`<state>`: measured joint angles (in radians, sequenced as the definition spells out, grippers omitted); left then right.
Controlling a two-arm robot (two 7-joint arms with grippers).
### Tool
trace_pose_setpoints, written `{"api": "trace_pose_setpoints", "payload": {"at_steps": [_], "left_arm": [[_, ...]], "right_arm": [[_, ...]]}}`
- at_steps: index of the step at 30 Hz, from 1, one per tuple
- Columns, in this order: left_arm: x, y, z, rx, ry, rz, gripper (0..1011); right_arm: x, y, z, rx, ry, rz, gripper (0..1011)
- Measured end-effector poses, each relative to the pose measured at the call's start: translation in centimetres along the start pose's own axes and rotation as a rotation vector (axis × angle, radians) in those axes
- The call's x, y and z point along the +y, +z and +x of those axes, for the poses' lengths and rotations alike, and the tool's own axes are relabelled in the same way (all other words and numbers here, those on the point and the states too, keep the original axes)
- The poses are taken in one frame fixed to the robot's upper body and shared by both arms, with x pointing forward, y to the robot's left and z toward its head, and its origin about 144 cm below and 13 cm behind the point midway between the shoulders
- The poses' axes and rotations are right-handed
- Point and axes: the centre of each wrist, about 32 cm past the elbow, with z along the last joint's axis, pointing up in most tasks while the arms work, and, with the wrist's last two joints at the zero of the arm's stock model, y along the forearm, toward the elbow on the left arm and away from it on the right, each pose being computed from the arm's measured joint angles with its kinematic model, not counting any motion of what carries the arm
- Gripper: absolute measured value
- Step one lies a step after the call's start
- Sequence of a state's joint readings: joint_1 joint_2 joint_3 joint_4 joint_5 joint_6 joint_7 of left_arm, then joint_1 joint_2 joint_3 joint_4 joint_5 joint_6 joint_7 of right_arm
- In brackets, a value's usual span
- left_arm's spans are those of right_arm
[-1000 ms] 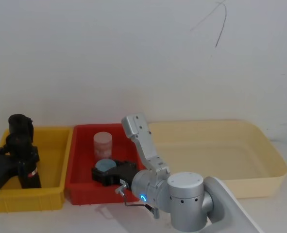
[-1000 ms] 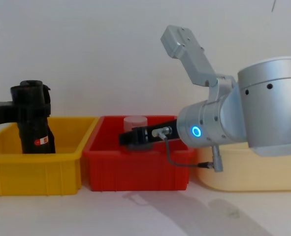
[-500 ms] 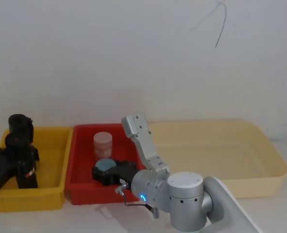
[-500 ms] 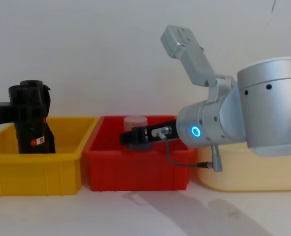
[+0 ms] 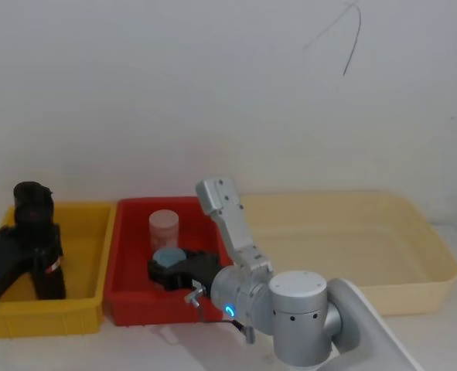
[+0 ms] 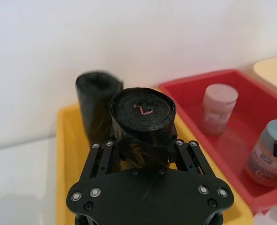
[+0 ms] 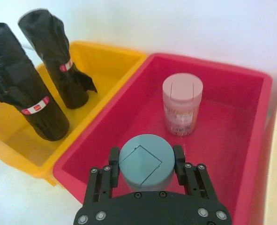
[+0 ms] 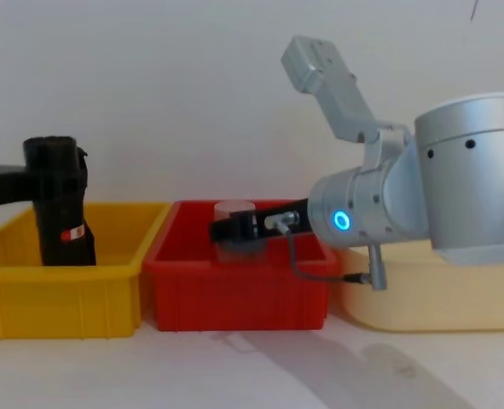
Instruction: Pick up the garbage bag with the one hand and transfer it to the other hand.
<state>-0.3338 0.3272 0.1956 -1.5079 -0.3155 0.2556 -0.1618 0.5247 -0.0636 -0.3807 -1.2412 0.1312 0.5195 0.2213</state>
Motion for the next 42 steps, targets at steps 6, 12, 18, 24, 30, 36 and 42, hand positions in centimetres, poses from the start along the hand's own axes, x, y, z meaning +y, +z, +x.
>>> {"api": "trace_pose_setpoints", "payload": {"at_steps": [6,12,18,24,30,36,42], "left_arm": [[-0.9,1.6,-0.2,-0.030,-0.040,-0.033,513],[-2.2,4.2,-0.7,-0.078,-0.106,-0.087,513],[-3.6,7.0,-1.2,-0.121,-0.180,-0.145,513],[-5.4,9.8,-1.7,-0.158,-0.260,-0.206,513],[-7.8,11.8,-1.9,-0.189,-0.345,-0.253,513],[-10.2,12.9,-1.9,-0.198,-0.430,-0.289,513],[-13.3,13.3,-1.8,-0.186,-0.525,-0.318,513]], "right_arm": [[-0.9,1.0,0.3,-0.004,0.006,0.054,666],[-2.0,2.4,0.6,-0.006,0.013,0.122,665],[-3.8,4.4,1.2,-0.013,0.009,0.226,666],[-5.4,6.3,2.0,-0.033,-0.023,0.315,665],[-6.8,7.6,2.9,-0.059,-0.080,0.379,666],[-8.2,8.3,4.1,-0.092,-0.161,0.421,665],[-9.4,8.2,5.4,-0.120,-0.247,0.433,666]]}}
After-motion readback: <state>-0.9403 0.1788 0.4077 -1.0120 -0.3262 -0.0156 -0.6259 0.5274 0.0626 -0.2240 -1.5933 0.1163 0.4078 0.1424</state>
